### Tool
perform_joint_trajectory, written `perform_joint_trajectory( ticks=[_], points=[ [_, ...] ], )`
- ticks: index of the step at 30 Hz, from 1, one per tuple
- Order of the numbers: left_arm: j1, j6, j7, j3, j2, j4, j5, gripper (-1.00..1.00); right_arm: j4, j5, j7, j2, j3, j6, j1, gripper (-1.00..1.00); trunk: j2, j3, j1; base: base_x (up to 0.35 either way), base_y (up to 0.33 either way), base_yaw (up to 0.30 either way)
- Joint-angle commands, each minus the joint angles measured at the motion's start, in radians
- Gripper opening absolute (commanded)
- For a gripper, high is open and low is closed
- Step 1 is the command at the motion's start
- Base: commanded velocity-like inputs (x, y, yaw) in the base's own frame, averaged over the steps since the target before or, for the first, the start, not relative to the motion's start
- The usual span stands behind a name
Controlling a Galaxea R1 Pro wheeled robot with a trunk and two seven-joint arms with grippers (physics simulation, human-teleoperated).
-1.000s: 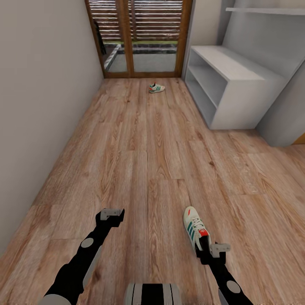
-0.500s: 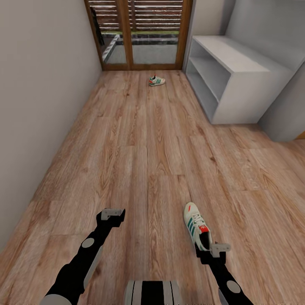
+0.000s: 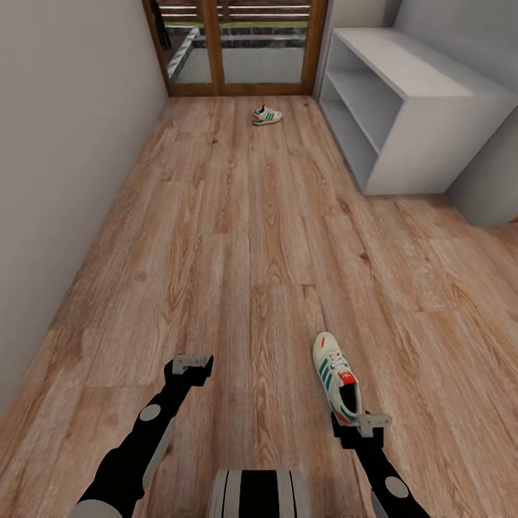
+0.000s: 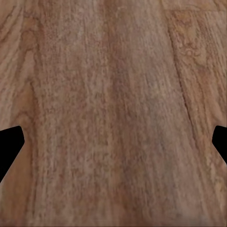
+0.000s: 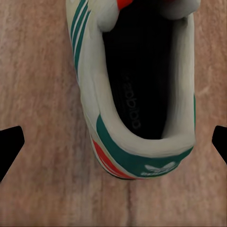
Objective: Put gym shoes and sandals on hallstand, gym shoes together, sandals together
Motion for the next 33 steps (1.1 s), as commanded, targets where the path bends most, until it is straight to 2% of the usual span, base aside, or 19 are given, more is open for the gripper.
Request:
perform_joint_trajectory(
  ticks=[1,5,11,27,33],
  points=[
    [0.0,-0.002,-0.003,0.0,0.0,0.0,0.004,1.0,0.0,0.001,0.001,0.0,0.0,-0.003,0.0,1.0,0.0,-0.002,0.0,0.0,0.0,0.0],
    [0.0,-0.002,-0.003,0.0,0.0,0.0,0.005,1.0,0.0,0.001,0.0,0.0,0.0,-0.003,0.0,1.0,0.0,-0.006,0.0,0.0,0.0,0.0],
    [0.0,-0.002,-0.003,0.0,0.0,0.0,0.005,1.0,0.0,0.001,0.0,0.0,0.0,-0.003,0.0,1.0,-0.002,-0.031,0.003,0.0,0.0,0.0],
    [0.0,-0.002,-0.003,0.0,0.0,0.003,0.005,1.0,0.0,0.001,0.0,0.0,0.0,-0.003,0.0,1.0,-0.002,-0.031,0.003,0.0,0.0,0.0],
    [0.0,-0.002,-0.003,0.001,0.0,0.01,0.004,1.0,0.0,0.001,0.0,0.0,0.0,-0.003,0.0,1.0,-0.002,-0.031,0.003,0.166,0.0,0.0]
  ],
)
